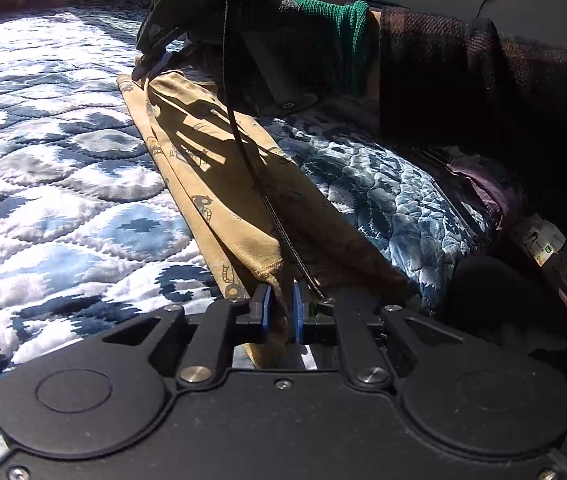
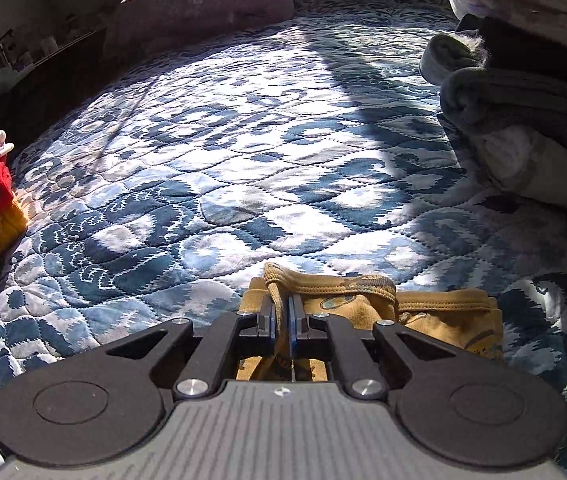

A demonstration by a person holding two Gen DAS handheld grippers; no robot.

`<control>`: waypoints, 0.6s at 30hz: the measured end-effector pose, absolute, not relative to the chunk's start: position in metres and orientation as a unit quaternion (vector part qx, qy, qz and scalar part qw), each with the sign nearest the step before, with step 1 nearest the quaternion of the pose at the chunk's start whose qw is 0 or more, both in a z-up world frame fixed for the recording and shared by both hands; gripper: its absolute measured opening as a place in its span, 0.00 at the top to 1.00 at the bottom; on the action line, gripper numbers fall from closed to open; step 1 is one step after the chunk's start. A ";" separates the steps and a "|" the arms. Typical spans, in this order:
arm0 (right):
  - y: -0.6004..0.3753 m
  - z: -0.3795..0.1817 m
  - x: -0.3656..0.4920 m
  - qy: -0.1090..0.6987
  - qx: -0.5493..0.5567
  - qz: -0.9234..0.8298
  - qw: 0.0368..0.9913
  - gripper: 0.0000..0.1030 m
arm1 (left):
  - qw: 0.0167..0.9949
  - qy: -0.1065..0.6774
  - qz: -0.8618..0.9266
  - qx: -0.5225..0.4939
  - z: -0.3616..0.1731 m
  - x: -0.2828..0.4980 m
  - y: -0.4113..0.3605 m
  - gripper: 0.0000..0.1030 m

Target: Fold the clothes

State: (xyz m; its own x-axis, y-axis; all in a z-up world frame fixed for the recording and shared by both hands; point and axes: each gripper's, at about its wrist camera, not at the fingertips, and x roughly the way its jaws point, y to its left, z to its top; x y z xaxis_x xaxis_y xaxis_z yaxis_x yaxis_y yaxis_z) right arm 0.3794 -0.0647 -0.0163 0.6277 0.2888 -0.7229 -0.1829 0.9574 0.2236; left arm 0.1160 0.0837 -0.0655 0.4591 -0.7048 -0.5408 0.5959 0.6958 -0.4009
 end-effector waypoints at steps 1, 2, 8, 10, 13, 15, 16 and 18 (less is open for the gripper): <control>-0.068 -0.012 0.376 0.404 0.068 0.133 0.902 0.83 | 0.851 0.352 -0.383 -0.073 -0.065 0.115 0.083 0.92; -0.074 -0.005 0.368 0.395 0.069 0.137 0.906 0.79 | 0.852 0.351 -0.383 -0.070 -0.064 0.114 0.083 0.92; -0.109 0.024 0.307 0.354 0.067 0.192 0.913 0.73 | 0.855 0.347 -0.382 -0.046 -0.060 0.104 0.083 0.88; -0.117 0.023 0.276 0.339 0.049 0.215 0.915 0.73 | 0.856 0.343 -0.385 -0.042 -0.057 0.099 0.085 0.83; -0.128 0.009 0.233 0.315 0.012 0.230 0.921 0.73 | 0.858 0.337 -0.386 -0.036 -0.053 0.091 0.090 0.82; -0.135 -0.007 0.212 0.314 0.014 0.244 0.917 0.73 | 0.862 0.333 -0.380 -0.047 -0.049 0.089 0.098 0.80; -0.134 -0.014 0.206 0.319 0.012 0.244 0.916 0.73 | 0.866 0.329 -0.372 -0.061 -0.047 0.089 0.104 0.79; -0.124 -0.035 0.196 0.344 -0.051 0.230 0.909 0.73 | 0.872 0.322 -0.356 -0.090 -0.044 0.093 0.114 0.76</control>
State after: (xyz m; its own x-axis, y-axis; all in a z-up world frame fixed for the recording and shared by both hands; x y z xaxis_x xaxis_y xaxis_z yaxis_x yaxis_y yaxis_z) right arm 0.1956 -0.1243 -0.0352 0.6571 0.3832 -0.6492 -0.4534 0.8889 0.0657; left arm 0.0934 0.1141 -0.0437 0.5381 -0.6797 -0.4985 0.5639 0.7299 -0.3864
